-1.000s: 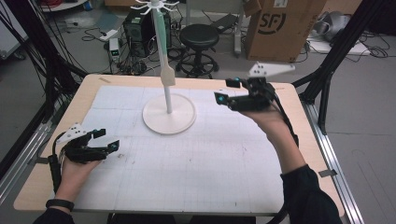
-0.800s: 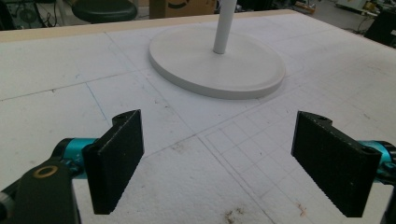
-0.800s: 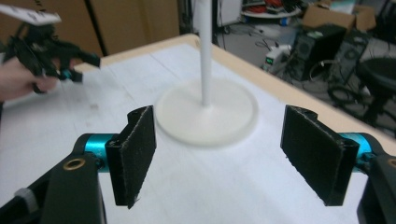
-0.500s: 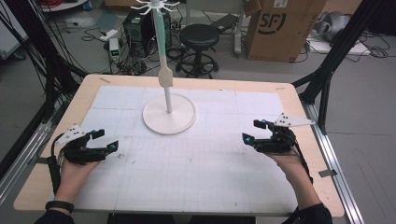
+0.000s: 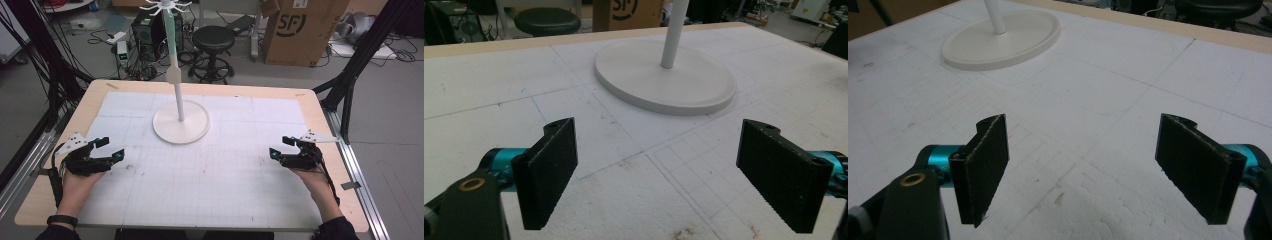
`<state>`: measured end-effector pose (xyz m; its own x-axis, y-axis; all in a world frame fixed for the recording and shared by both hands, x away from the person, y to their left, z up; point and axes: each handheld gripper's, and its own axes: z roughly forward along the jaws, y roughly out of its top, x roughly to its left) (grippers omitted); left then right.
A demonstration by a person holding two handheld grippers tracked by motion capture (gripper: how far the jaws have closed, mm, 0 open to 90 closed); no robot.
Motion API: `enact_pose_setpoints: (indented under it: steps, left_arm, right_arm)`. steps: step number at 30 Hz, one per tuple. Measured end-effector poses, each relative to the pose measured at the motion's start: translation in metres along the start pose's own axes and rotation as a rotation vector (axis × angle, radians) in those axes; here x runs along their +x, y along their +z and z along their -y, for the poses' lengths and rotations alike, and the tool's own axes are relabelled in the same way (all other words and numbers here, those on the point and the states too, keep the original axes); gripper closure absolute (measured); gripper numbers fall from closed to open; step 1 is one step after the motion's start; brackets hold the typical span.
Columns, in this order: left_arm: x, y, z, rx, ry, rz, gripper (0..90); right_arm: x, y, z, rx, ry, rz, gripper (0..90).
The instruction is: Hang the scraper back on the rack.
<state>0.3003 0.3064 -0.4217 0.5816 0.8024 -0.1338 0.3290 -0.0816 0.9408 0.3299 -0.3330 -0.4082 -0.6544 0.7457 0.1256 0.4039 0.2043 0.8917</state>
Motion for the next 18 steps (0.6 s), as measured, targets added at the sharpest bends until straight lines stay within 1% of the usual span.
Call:
enact_pose_setpoints:
  steps: [6,8,13,18]
  left_arm:
    - [0.0016,0.0000,0.0005,0.002,0.001,-0.005,17.4]
    - [0.0022,0.0007,0.0007,0.005,0.006,-0.005,17.4]
    - [0.0017,0.0013,0.0011,0.011,0.007,-0.003,17.4]
    - [0.0012,-0.0002,0.0003,0.005,0.006,-0.006,17.4]
  right_arm:
    - [-0.0026,-0.0005,0.0039,0.012,0.009,0.010,20.3]
    - [-0.0037,-0.0009,0.0046,0.010,0.006,0.016,20.2]
    - [-0.0059,-0.0026,0.0053,0.008,0.016,0.025,20.1]
    - [-0.0063,-0.0020,0.0069,0.019,0.017,0.020,19.8]
